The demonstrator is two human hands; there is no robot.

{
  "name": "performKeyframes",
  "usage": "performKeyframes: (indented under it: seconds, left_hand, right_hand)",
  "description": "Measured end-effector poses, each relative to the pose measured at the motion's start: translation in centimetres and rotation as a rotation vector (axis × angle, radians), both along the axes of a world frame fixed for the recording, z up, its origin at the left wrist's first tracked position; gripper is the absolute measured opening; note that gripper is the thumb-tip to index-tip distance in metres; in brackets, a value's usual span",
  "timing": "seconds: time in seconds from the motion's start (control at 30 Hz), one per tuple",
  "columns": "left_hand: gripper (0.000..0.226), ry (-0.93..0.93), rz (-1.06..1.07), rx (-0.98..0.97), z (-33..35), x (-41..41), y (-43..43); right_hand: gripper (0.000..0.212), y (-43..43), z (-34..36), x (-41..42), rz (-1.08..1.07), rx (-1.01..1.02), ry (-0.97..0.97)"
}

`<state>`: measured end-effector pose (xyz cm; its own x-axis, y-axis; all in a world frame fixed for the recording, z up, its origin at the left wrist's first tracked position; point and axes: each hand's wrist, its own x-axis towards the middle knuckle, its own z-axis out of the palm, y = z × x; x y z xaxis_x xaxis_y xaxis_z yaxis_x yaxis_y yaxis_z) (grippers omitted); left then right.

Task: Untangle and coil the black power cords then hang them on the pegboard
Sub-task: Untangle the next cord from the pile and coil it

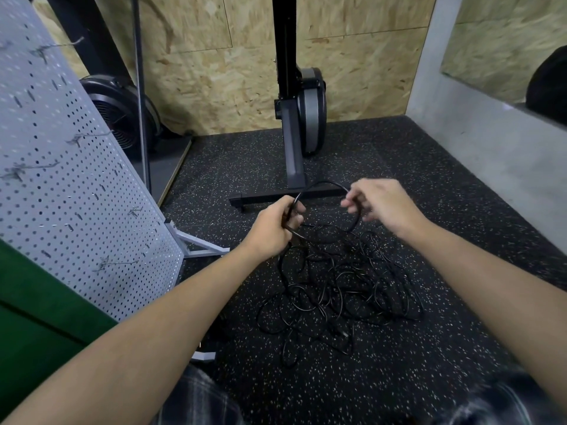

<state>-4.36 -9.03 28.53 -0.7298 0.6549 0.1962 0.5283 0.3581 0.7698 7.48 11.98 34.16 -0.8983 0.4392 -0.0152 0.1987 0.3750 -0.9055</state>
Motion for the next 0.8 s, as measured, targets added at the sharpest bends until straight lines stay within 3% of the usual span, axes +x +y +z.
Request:
performKeyframes:
  seconds: [0.07,0.17,0.27,0.37,0.43,0.53,0.6,0.67,0.8]
  left_hand:
    - [0.015,0.071,0.005,0.011,0.0,0.0,0.1]
    - [0.014,0.205,0.019,0.025,0.3,0.3,0.3]
    - [0.011,0.301,0.038,0.060,0.8,0.3,0.7]
    - [0.011,0.323,0.044,0.109,1.7,0.6,1.1]
    - [0.013,0.275,0.056,0.119,2.0,0.8,1.2]
    - [0.015,0.169,0.076,0.071,2.0,0.6,0.8]
    - [0.015,0.172,0.043,-0.026,1.6,0.2,0.2]
    - [0.016,0.130,-0.026,-0.145,0.9,0.0,-0.1]
    - [0.027,-0.155,-0.136,-0.404,-2.2,-0.2,-0.9]
  right_hand:
    - [0.042,0.1,-0.8,0.3,0.060,0.154,-0.197]
    - [0.093,-0.7,-0.6,0.7,0.168,0.209,-0.324]
    - [0.148,-2.2,-0.1,0.7,0.317,0.266,-0.321]
    - [0.164,-3.4,-0.8,0.2,0.329,0.397,-0.342]
    - [0.143,-3.6,-1.2,0.1,0.301,0.435,-0.359]
    - [0.065,-2.9,-1.0,0.3,0.200,0.426,-0.243]
    - [0.032,-2.3,-0.8,0.4,0.168,0.387,-0.145]
    - [0.018,-2.1,-0.6,0.5,0.174,0.380,-0.074]
    - [0.014,-2.0,0.4,0.4,0.100,0.254,0.069]
